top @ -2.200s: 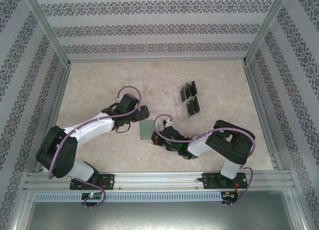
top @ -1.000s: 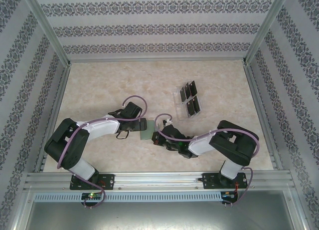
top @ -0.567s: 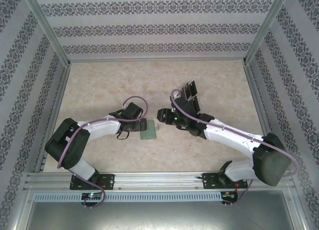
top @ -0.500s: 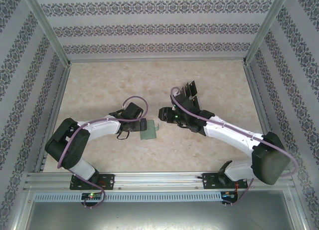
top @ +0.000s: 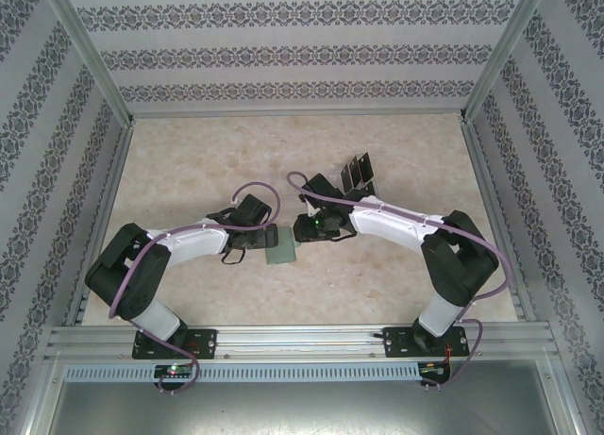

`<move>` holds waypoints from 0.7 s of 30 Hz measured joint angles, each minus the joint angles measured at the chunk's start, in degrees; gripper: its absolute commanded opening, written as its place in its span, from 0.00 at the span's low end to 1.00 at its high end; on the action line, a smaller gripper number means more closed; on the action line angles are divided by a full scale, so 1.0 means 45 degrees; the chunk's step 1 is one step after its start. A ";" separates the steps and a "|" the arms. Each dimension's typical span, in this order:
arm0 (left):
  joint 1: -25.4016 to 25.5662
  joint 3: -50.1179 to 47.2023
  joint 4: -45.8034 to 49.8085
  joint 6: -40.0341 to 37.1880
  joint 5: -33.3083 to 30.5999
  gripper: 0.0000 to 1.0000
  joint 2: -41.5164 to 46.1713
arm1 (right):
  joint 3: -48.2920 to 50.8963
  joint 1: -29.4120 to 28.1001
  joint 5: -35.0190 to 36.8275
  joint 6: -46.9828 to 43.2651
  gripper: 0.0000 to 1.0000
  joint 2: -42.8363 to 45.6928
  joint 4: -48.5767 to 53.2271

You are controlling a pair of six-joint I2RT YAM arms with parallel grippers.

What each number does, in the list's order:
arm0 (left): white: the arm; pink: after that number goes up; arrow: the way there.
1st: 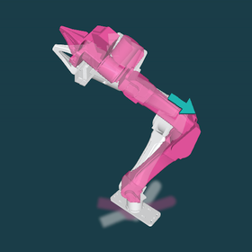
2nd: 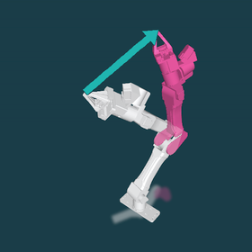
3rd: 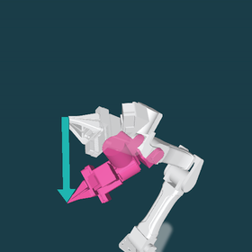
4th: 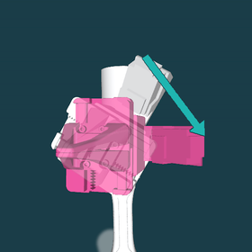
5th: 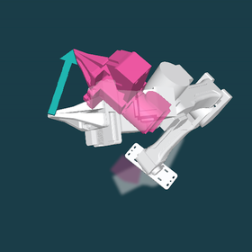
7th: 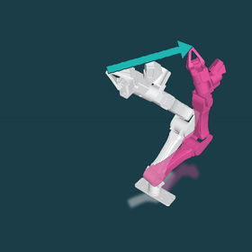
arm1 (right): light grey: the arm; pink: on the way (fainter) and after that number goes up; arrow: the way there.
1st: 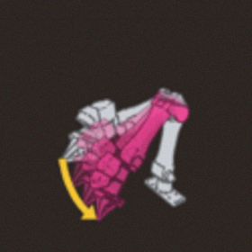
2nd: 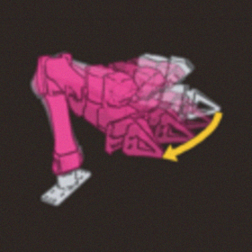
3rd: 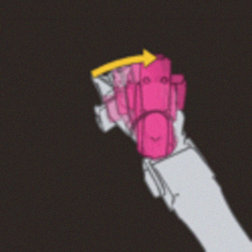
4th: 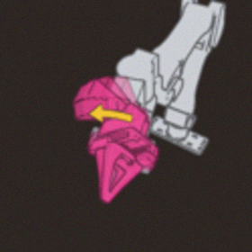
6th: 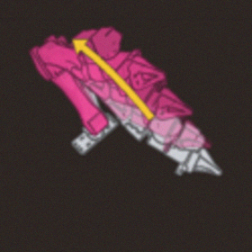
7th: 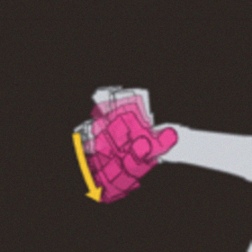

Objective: Put the credit cards into the card holder

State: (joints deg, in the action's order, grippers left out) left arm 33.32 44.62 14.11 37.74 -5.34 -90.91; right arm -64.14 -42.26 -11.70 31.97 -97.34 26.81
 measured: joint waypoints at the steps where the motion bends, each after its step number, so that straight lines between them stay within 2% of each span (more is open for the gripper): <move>1: 0.0000 -0.0005 -0.0010 0.0000 -0.0015 0.99 -0.0005 | -0.0073 0.0000 0.0000 -0.0068 0.33 -0.0107 0.0005; 16: 0.0000 -0.0010 -0.0049 0.0000 -0.0024 0.99 -0.0024 | -0.0529 0.0000 -0.0044 -0.0267 0.22 -0.0976 0.0044; 21: 0.0000 -0.0010 -0.0058 0.0000 -0.0024 0.99 -0.0029 | -0.0559 0.0005 -0.0044 -0.0350 0.22 -0.0976 0.0044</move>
State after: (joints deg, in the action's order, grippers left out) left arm 33.32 44.58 13.85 37.74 -5.45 -91.05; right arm -66.65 -42.24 -11.90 30.39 -101.73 27.00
